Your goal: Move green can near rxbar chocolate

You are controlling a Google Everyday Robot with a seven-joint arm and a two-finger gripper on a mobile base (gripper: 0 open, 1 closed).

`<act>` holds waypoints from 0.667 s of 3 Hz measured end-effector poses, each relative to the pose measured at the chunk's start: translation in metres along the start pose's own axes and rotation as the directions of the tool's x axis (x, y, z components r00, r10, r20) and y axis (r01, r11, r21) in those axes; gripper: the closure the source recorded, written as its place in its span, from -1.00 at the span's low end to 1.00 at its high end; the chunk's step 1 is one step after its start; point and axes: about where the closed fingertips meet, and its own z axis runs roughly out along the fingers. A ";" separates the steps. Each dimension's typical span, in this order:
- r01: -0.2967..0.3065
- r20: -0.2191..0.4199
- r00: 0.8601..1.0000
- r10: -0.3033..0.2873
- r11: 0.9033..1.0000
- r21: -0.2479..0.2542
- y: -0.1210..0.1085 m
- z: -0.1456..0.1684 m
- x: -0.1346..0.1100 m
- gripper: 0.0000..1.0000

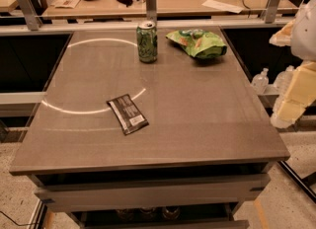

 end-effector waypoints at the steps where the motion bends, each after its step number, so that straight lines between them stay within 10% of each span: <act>1: 0.000 0.000 1.000 0.000 1.000 0.000 0.000 0.000 0.000 -1.00; 2: -0.016 0.045 0.999 0.017 1.000 -0.020 -0.002 -0.002 0.001 -1.00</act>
Offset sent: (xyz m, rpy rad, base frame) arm 0.0021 -0.0059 0.0012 0.1393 0.0507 0.0001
